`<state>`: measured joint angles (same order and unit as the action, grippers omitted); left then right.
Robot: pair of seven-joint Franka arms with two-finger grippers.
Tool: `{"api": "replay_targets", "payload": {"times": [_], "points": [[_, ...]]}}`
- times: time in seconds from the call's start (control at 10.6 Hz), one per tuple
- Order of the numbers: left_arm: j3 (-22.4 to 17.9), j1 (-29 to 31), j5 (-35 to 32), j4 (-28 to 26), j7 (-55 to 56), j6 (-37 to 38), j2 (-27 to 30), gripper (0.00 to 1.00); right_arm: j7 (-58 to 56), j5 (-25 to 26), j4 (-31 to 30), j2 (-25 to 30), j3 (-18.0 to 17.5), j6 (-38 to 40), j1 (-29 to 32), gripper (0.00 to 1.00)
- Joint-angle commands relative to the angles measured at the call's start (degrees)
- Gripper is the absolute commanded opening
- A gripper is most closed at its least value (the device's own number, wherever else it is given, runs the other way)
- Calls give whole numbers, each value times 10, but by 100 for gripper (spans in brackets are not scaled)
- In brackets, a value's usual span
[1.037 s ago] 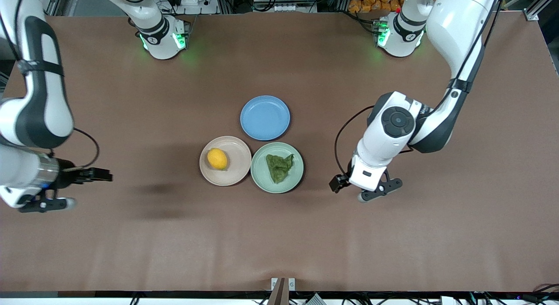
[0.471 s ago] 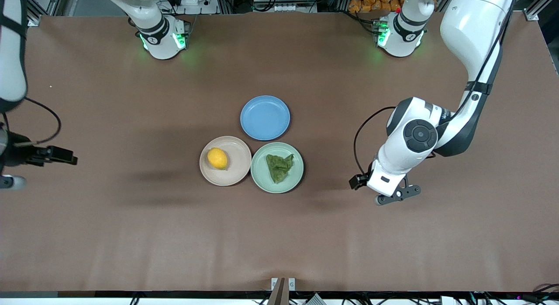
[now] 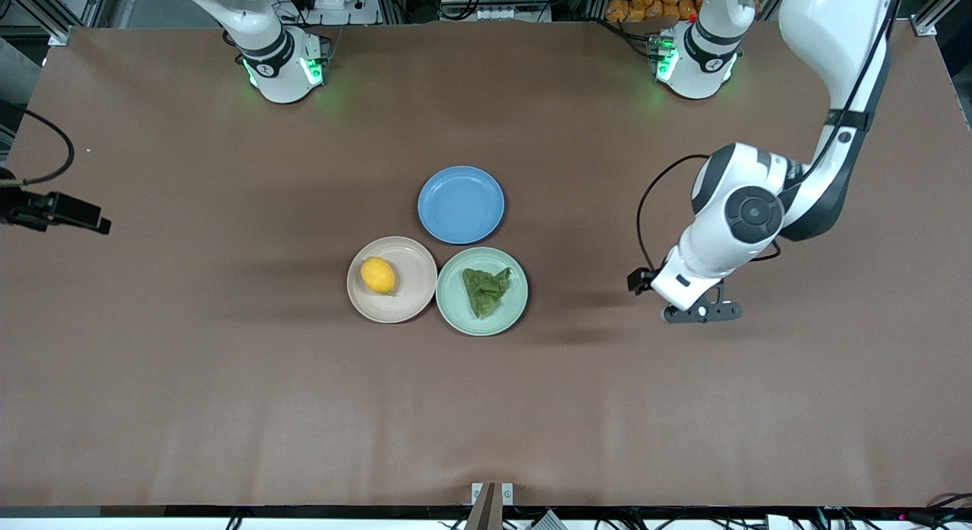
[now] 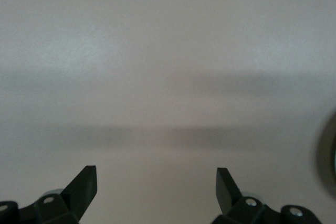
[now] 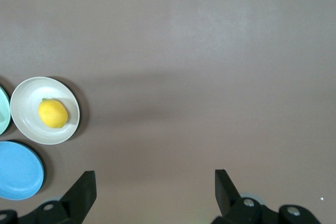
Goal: Place lemon and lettuce in plates
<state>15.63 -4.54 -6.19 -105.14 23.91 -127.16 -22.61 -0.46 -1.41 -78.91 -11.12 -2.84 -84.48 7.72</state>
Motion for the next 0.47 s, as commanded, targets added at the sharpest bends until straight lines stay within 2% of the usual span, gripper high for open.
{"api": "replay_targets", "payload": {"times": [0.0, 0.09, 0.38], "points": [[-30, -13, 36, -81, -110, 0, 85, 100, 13, 8, -13, 21, -3, 28, 1, 100], [-31, -13, 36, -95, -119, 1, 117, 100, 13, 8, -13, 27, -3, 37, 1, 100], [-33, -6, 36, -89, -120, 44, 183, 100, 13, 8, -17, 40, -2, 56, 1, 100]]}}
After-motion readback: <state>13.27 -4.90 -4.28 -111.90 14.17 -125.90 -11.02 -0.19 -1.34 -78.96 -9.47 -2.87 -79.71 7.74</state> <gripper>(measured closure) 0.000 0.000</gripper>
